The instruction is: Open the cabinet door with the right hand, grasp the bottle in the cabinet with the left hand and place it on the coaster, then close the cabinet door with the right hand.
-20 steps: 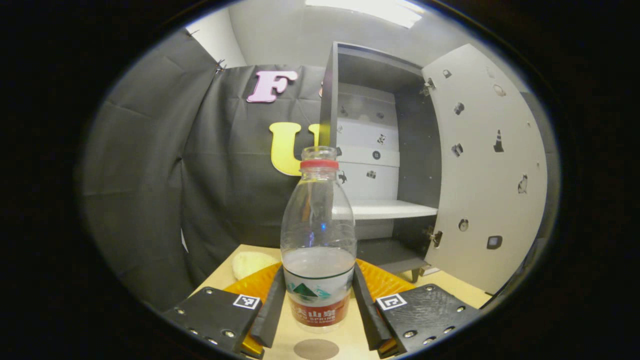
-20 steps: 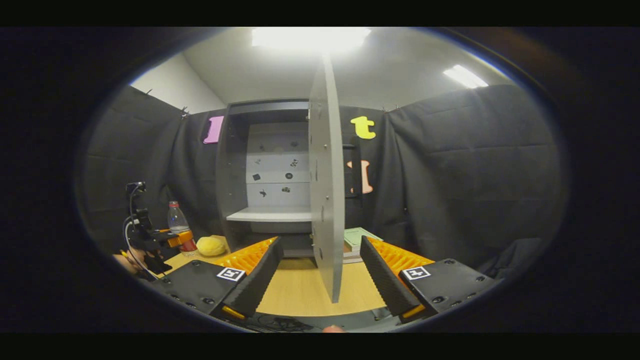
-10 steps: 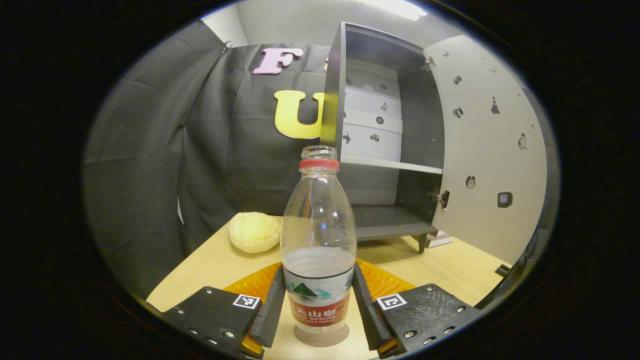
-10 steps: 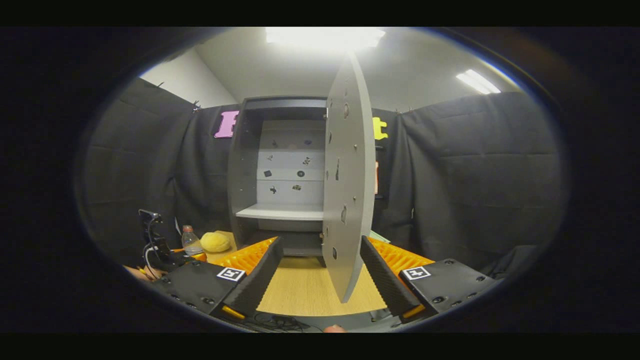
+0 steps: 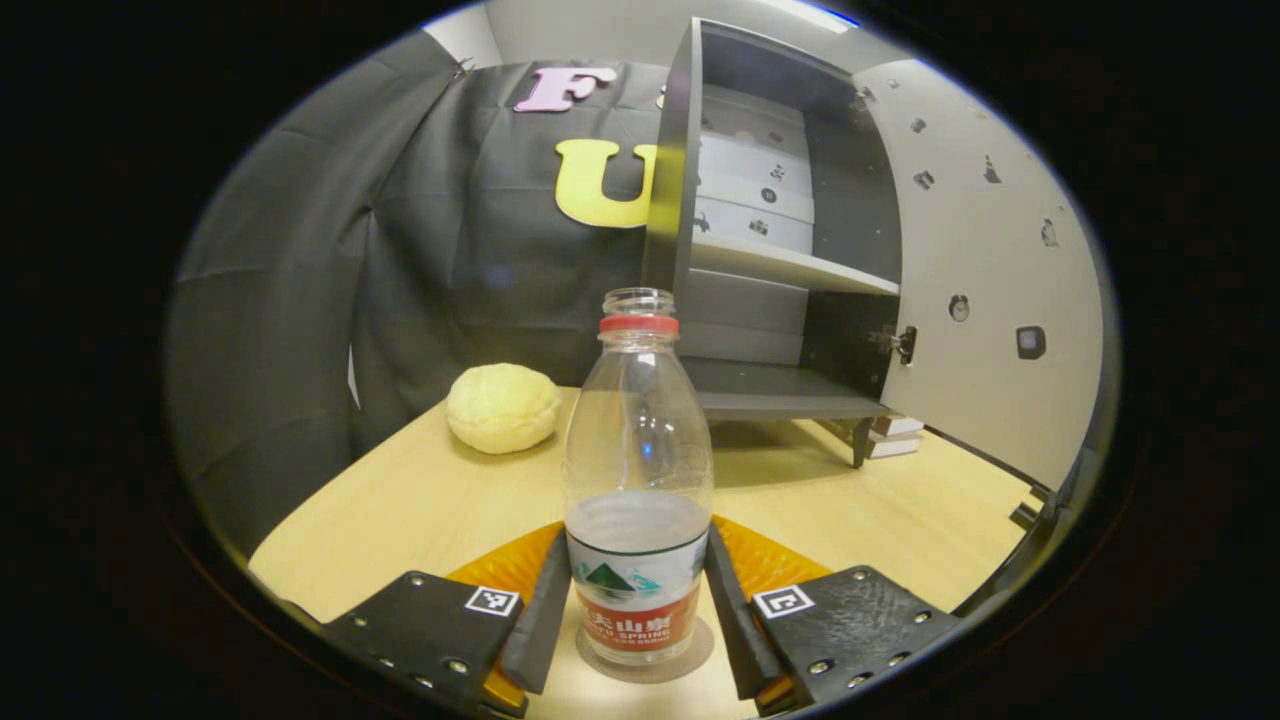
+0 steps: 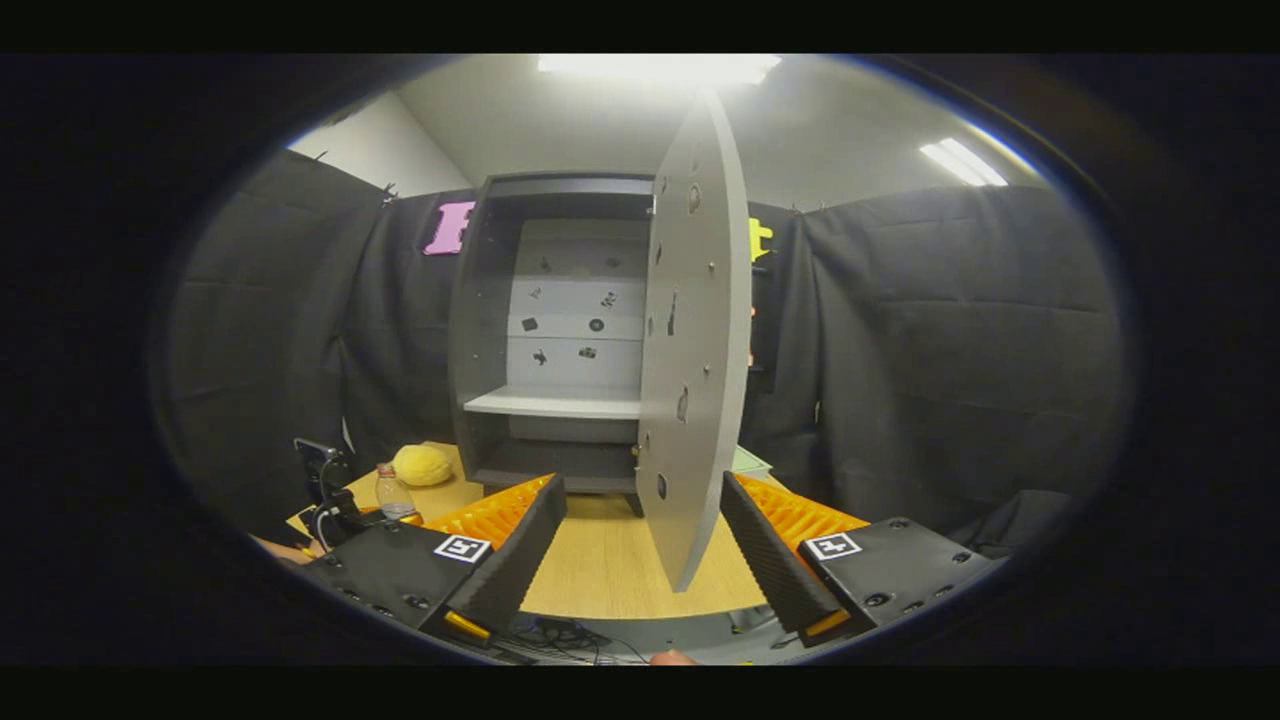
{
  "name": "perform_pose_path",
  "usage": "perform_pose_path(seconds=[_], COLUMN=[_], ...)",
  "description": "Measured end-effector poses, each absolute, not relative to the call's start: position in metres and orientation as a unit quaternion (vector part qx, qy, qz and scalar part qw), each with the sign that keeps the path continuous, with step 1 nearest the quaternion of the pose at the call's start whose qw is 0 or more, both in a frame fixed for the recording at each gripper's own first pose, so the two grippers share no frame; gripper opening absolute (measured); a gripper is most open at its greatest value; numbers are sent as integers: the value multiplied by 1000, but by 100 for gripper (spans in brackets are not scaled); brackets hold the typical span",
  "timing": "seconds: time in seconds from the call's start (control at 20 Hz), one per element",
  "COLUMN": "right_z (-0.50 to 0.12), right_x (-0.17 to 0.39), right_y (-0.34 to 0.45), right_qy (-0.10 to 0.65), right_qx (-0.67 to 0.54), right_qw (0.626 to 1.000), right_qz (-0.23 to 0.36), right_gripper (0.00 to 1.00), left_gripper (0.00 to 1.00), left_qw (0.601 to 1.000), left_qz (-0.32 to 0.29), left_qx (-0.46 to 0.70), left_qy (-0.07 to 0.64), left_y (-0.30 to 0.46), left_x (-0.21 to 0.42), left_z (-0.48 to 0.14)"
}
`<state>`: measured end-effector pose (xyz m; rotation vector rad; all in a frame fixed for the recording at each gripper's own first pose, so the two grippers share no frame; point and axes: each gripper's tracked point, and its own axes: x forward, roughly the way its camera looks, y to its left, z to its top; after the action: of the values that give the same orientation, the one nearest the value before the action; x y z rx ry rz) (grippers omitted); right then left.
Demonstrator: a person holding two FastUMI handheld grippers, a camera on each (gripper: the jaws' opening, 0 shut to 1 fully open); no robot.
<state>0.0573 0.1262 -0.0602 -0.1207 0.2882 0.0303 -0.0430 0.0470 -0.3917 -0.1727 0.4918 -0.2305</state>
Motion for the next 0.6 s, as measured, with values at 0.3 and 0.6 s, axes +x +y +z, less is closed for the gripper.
perform_pose_path(seconds=[0.3, 0.6], right_z=[-66, -67], right_x=[59, 73], right_y=[127, 141], right_qy=[161, 164], right_qx=[-86, -93], right_qw=[983, 981], right_qz=[22, 41], right_gripper=[98, 98], left_gripper=[68, 73], left_qw=[969, 967], left_qz=[-115, -106], left_qx=[-59, -58], left_qy=[212, 224], left_y=[36, 36], left_x=[-47, -60], left_z=[-404, -410])
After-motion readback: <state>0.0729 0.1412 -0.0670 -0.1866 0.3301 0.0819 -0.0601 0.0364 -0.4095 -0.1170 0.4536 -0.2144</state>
